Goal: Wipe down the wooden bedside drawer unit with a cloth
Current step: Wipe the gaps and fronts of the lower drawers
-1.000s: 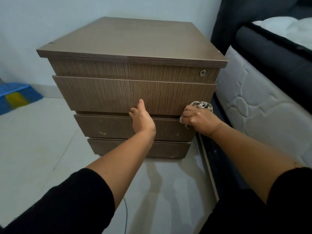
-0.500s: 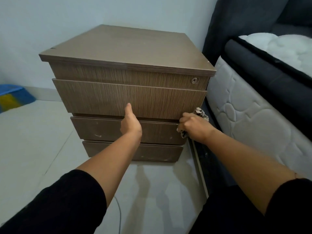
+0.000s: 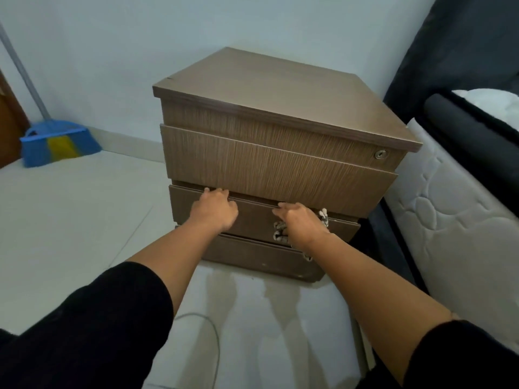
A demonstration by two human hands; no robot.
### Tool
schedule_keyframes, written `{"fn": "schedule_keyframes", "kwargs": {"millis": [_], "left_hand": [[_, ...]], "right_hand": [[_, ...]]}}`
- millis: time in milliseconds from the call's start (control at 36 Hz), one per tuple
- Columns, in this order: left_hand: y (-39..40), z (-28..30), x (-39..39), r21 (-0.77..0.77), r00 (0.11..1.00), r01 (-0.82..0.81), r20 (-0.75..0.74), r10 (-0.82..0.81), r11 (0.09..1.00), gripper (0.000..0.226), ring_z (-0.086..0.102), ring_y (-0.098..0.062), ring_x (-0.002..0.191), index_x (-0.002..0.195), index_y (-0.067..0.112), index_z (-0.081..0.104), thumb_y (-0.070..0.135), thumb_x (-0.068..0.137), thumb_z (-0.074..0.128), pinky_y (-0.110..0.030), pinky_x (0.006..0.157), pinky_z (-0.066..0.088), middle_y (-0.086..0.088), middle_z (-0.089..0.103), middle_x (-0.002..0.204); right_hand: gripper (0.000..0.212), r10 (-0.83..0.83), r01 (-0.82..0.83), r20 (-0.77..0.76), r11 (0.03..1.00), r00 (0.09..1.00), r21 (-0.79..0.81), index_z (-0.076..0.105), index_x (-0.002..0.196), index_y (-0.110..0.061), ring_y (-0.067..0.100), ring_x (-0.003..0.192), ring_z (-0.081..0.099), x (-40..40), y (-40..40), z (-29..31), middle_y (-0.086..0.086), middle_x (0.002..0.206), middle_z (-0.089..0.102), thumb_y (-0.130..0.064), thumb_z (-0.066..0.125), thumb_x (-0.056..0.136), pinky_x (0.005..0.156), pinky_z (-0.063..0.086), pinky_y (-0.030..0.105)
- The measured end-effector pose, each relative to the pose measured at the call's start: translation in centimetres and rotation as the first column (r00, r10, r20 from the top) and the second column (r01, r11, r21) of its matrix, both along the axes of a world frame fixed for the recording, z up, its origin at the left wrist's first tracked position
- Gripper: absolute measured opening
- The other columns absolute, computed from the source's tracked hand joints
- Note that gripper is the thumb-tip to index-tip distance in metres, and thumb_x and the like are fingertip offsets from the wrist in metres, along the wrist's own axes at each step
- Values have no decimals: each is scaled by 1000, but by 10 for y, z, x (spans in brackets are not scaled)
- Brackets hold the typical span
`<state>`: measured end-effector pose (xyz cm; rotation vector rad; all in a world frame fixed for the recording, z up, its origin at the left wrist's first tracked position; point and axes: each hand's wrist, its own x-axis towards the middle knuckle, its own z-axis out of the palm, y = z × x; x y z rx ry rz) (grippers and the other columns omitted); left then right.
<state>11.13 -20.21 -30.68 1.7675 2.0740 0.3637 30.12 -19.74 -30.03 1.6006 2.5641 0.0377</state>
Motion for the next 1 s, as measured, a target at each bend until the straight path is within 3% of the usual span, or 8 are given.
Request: {"fn": "schedule_keyframes", "kwargs": {"millis": [139, 250, 417, 694, 833, 1000], "left_hand": [[4, -3, -31, -114, 978, 84, -180, -104, 990, 57, 3, -24, 149, 153, 14, 13, 28, 101, 31, -46, 119, 17, -2, 8, 161], [4, -3, -46, -151, 925, 166, -318, -207, 975, 61, -2, -22, 149, 154, 14, 6, 26, 100, 33, -47, 119, 14, -1, 3, 162], [3, -11, -52, -208, 906, 182, -343, -246, 961, 64, -5, -22, 149, 153, 13, 0, 26, 100, 32, -48, 119, 12, -1, -4, 162], [-3, -11, -46, -208, 925, 150, -315, -212, 967, 66, -6, -23, 149, 153, 15, -1, 31, 99, 34, -50, 118, 7, -2, -3, 162], [-8, -9, -46, -151, 944, 137, -278, -175, 979, 63, 5, -24, 148, 153, 12, 11, 36, 99, 32, -47, 118, 12, -6, 9, 160], [-24, 1, -52, -9, 978, 99, -184, -99, 995, 46, 48, -29, 125, 137, 11, 47, 32, 96, 40, -39, 102, 42, -12, 48, 138]], "right_hand": [[69, -93, 92, -24, 994, 995, -62, 30, 148, -11, 29, 139, 31, -7, 2, -10, 10, 155, 26, 2, 58, 86, 113, 30, 39], [68, -178, 169, -84, 981, 980, -98, 32, 148, -14, 28, 137, 35, -9, 5, -12, 8, 153, 32, -2, 61, 87, 112, 32, 35], [61, -283, 269, -76, 950, 956, -157, 35, 147, -19, 31, 120, 52, -16, 10, -1, 15, 133, 54, -11, 58, 90, 100, 45, 34], [53, -282, 274, -25, 947, 959, -170, 44, 142, -19, 30, 125, 47, -21, 10, 14, 13, 133, 52, -18, 59, 92, 105, 41, 33], [48, -310, 290, -76, 936, 948, -199, 52, 137, -21, 28, 121, 52, -21, 4, 14, 12, 135, 51, -16, 63, 90, 104, 43, 33], [40, -295, 263, -107, 934, 949, -241, 60, 128, -20, 24, 119, 53, -18, -4, 19, 9, 134, 53, -17, 66, 89, 102, 45, 32]]}}
